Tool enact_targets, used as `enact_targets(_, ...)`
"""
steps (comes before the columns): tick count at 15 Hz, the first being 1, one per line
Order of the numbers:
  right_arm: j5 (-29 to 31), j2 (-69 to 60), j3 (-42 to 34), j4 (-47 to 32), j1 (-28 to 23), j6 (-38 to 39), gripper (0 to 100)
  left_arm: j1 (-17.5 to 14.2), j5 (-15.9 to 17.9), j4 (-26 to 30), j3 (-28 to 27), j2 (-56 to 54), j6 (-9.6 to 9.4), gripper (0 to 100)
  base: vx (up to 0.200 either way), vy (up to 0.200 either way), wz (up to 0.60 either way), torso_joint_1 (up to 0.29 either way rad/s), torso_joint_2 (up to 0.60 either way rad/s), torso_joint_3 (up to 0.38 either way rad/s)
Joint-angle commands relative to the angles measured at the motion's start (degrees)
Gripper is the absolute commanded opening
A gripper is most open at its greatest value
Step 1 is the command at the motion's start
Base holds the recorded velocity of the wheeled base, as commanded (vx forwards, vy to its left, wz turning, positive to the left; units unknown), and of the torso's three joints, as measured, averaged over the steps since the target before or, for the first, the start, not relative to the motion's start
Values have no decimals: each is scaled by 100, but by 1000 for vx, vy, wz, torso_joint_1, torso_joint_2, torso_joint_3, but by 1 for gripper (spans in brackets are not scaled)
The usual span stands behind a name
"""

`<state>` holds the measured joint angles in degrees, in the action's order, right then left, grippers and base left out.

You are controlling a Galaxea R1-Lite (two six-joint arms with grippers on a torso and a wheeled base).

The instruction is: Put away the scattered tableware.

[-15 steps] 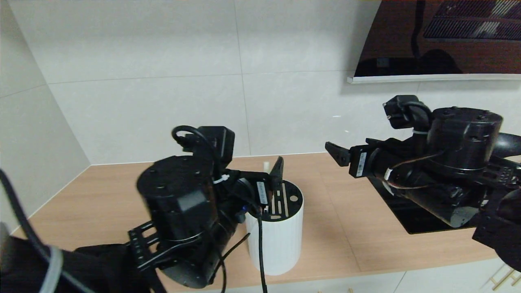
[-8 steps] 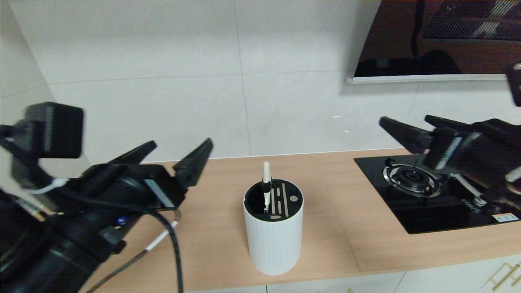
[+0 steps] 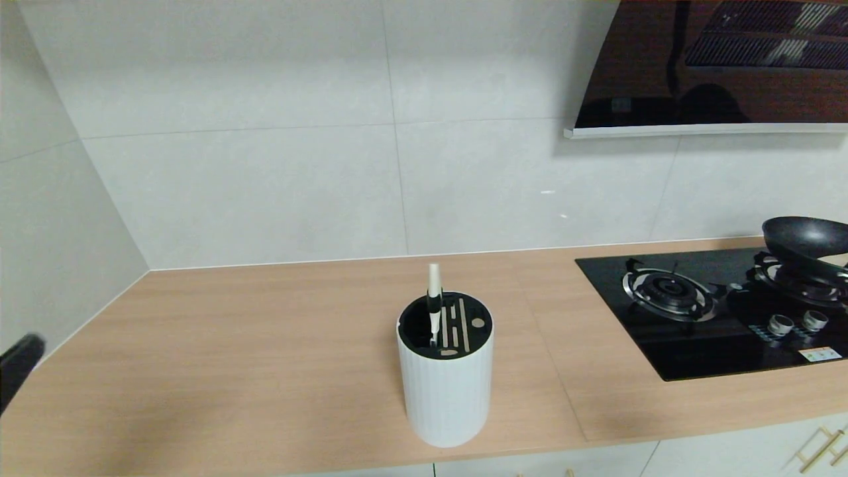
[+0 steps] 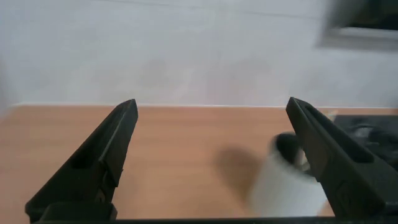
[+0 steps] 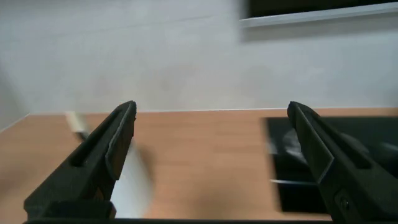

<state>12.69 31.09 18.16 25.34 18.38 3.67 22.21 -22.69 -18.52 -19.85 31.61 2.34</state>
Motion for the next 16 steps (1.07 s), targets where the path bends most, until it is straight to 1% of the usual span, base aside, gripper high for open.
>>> enact_targets(1,-47,-1702,-199,-847,-678,-94,100,-894,476,1368,7,-2027,-234,100,0,0,0,0,0,0)
enact_targets(2,-74,-2546,-243,-1620,-1056,-516,100,-1254,608,2151,-28,-2599,-313,100,0,0,0,0,0,0)
enact_targets(3,-47,-2546,-313,-1673,-1302,-516,100,-1500,520,2098,-10,-2590,-278,100,0,0,0,0,0,0)
enact_targets(4,-65,-2572,-349,-1656,-1460,-516,100,-1597,511,2063,16,-2590,-234,100,0,0,0,0,0,0)
enact_targets(5,-425,-3003,-428,-1831,-1830,-525,100,-2098,643,2089,218,-2836,-199,100,0,0,0,0,0,0)
enact_targets(6,-592,-3109,-542,-2025,-1865,-516,100,-2256,906,2151,438,-3117,-287,100,0,0,0,0,0,0)
enact_targets(7,-557,-3109,-744,-2025,-1865,-499,100,-2256,1038,2151,754,-3152,-419,100,0,0,0,0,0,0)
enact_targets(8,-540,-3109,-1008,-2016,-1865,-508,100,-2256,1003,2089,1018,-3152,-419,100,0,0,0,0,0,0)
enact_targets(9,-548,-3109,-1192,-2016,-1865,-508,100,-2256,1021,2045,1158,-3152,-410,100,0,0,0,0,0,0)
enact_targets(10,-557,-3109,-1641,-1981,-1865,-516,100,-2256,1065,1984,1607,-3152,-427,100,0,0,0,0,0,0)
enact_targets(11,-583,-3109,-1816,-2051,-1865,-516,100,-2256,1258,1790,1949,-3161,-410,100,0,0,0,0,0,0)
enact_targets(12,-575,-3109,-1816,-2280,-1865,-499,100,-2256,1618,1614,1985,-3161,-296,100,0,0,0,0,0,0)
enact_targets(13,-592,-3109,-1816,-2306,-1865,-481,100,-2247,1908,1773,1985,-3161,-181,100,0,0,0,0,0,0)
enact_targets(15,-742,-3109,-1816,-2508,-1865,-428,100,-2256,2014,1799,1985,-3161,-234,100,0,0,0,0,0,0)
enact_targets(16,-917,-3109,-1808,-2596,-1865,-428,100,-2230,2286,1834,1985,-3152,-340,100,0,0,0,0,0,0)
